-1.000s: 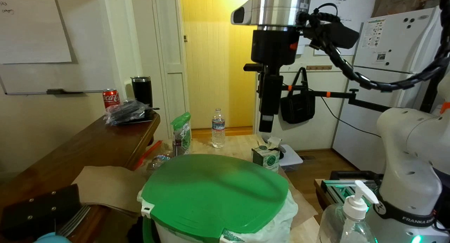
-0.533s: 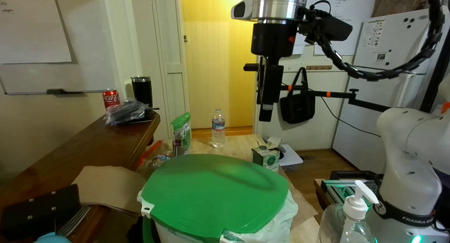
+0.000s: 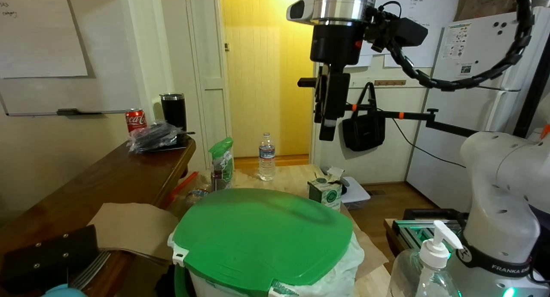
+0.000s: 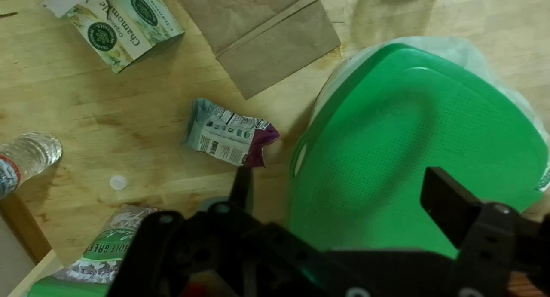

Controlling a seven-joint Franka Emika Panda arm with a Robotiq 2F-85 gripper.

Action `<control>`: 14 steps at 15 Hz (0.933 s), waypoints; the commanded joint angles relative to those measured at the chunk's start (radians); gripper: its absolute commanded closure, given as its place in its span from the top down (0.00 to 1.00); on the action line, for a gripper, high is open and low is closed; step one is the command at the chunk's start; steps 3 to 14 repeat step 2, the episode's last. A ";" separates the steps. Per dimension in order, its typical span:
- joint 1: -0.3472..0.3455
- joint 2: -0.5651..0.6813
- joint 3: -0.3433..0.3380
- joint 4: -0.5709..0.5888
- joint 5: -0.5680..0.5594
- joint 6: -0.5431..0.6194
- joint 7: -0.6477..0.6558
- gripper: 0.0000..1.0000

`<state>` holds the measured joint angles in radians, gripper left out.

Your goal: Put the blue object into the basket, and then close the basket

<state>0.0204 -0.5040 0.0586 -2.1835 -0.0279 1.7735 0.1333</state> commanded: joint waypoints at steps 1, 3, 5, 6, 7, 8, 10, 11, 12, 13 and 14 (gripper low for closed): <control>-0.002 0.001 0.002 0.002 0.001 -0.002 -0.001 1.00; -0.002 0.001 0.002 0.002 0.001 -0.002 -0.001 1.00; -0.002 0.001 0.002 0.002 0.001 -0.002 -0.001 1.00; -0.002 0.001 0.002 0.002 0.001 -0.002 -0.001 1.00; -0.002 0.001 0.002 0.002 0.001 -0.002 -0.001 1.00; -0.002 0.001 0.002 0.002 0.001 -0.002 -0.001 1.00; -0.002 0.001 0.002 0.002 0.001 -0.002 -0.001 1.00; -0.002 0.001 0.002 0.002 0.001 -0.002 -0.001 1.00; -0.002 0.001 0.002 0.002 0.001 -0.002 -0.001 1.00; -0.002 0.001 0.002 0.002 0.001 -0.002 -0.001 1.00; -0.002 0.001 0.002 0.002 0.001 -0.002 -0.001 1.00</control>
